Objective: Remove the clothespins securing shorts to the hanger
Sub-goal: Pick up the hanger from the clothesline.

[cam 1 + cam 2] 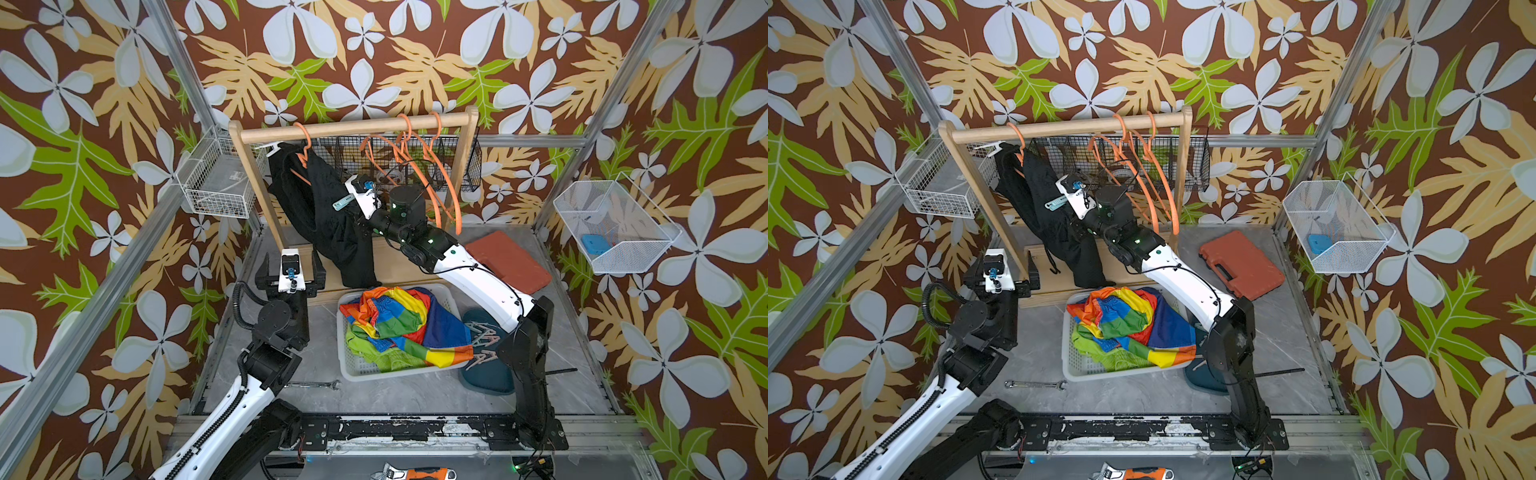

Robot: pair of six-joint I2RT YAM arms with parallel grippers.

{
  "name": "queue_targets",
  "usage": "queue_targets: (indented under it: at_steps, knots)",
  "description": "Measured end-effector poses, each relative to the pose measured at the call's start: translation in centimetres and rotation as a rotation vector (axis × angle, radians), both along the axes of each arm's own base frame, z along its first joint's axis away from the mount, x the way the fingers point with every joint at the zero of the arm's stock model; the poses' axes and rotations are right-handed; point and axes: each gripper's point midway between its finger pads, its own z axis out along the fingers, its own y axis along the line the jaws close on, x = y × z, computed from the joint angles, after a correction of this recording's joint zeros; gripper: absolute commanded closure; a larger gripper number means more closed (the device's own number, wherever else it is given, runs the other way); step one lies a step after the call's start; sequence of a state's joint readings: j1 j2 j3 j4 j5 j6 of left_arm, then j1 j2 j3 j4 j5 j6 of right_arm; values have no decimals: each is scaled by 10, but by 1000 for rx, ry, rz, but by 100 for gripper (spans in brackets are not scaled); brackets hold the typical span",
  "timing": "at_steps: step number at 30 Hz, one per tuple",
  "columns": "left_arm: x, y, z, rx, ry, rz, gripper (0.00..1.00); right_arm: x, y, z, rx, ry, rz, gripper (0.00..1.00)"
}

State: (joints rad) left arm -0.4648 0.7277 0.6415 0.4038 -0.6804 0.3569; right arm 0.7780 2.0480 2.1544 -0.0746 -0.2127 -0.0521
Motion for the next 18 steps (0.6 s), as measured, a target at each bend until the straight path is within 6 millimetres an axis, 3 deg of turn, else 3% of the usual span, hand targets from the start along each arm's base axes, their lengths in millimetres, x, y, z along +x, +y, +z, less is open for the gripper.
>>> queue_targets:
  at_steps: [7, 18]
  knots:
    - [0, 1, 0, 0, -1, 2, 0, -1, -11, 2, 20, 8, -1, 100]
    - [0, 1, -1, 0, 1, 3, 0, -9, -20, 42, 95, -42, -4, 100]
